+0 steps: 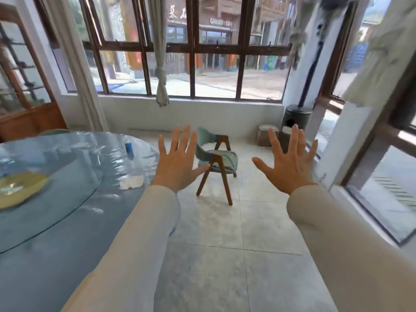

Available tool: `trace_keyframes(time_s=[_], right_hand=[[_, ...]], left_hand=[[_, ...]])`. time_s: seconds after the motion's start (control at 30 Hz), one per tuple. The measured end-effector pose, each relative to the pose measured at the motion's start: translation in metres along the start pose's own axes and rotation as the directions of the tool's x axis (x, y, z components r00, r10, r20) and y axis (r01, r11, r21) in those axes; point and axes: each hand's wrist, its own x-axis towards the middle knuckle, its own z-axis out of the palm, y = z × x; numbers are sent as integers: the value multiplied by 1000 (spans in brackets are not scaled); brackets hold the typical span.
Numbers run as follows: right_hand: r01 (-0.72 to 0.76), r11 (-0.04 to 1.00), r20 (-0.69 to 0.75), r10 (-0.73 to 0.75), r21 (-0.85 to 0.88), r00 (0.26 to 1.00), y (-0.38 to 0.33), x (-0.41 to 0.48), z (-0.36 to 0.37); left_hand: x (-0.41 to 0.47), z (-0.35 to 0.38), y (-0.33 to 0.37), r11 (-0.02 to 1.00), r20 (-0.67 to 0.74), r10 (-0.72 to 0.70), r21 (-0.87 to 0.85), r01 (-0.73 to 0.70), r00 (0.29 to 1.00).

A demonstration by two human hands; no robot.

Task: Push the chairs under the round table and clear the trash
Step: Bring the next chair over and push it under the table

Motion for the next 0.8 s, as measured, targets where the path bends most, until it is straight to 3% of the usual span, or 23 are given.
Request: trace_keyframes(time_s=[0.3, 0.8], right_hand=[[-113, 993, -28, 112, -43, 993, 133, 70, 18], [-129, 990, -2, 129, -52, 992, 154, 258, 154]], left_hand=[[112, 17, 110, 996, -48, 78, 41, -76, 996], [323, 152, 98, 996, -18, 75, 42, -74, 997]])
